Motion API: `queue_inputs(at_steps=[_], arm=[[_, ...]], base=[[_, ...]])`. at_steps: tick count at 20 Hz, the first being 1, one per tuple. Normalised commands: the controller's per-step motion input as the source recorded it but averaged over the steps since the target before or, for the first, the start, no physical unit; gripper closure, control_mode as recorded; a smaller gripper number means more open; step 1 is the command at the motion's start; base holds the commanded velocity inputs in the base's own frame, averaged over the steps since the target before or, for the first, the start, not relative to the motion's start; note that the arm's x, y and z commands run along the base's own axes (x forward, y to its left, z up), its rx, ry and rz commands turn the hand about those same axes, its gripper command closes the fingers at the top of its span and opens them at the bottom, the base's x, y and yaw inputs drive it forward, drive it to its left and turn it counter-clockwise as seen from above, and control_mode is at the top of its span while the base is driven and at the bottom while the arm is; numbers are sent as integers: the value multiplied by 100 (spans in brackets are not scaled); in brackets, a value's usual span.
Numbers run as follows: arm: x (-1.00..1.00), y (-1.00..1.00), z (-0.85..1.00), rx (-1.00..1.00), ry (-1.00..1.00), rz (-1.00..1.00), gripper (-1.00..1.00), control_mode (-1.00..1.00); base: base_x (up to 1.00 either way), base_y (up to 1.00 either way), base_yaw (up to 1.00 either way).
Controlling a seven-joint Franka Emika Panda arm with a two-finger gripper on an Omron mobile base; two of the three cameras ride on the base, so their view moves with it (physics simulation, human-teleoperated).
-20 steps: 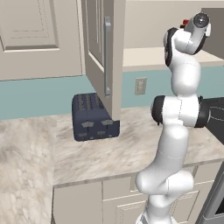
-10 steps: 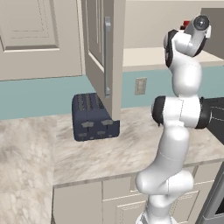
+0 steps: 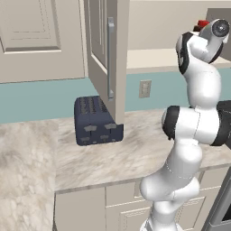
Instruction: Collect the paprika, ketchup, and shaker from the cabinet and place them next to the stove.
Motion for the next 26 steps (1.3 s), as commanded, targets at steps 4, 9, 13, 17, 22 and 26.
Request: queue_inputs(at_steps=[4, 9, 13, 17, 22, 26], arm=[[-69, 0, 0, -2, -2, 0, 100, -100], [-71, 9, -10, -12, 2, 1, 100, -100], [-69, 14, -10, -17, 7, 4, 100, -100], [-67, 8, -25, -15, 2, 9, 100, -100], [-64, 0, -41, -10, 0, 16, 100, -100], [-64, -2, -47, -7, 0, 20, 100, -100]], base=[[0, 0, 0], [0, 0, 0], [0, 0, 0], [0, 0, 0], [0, 0, 0], [0, 0, 0]])
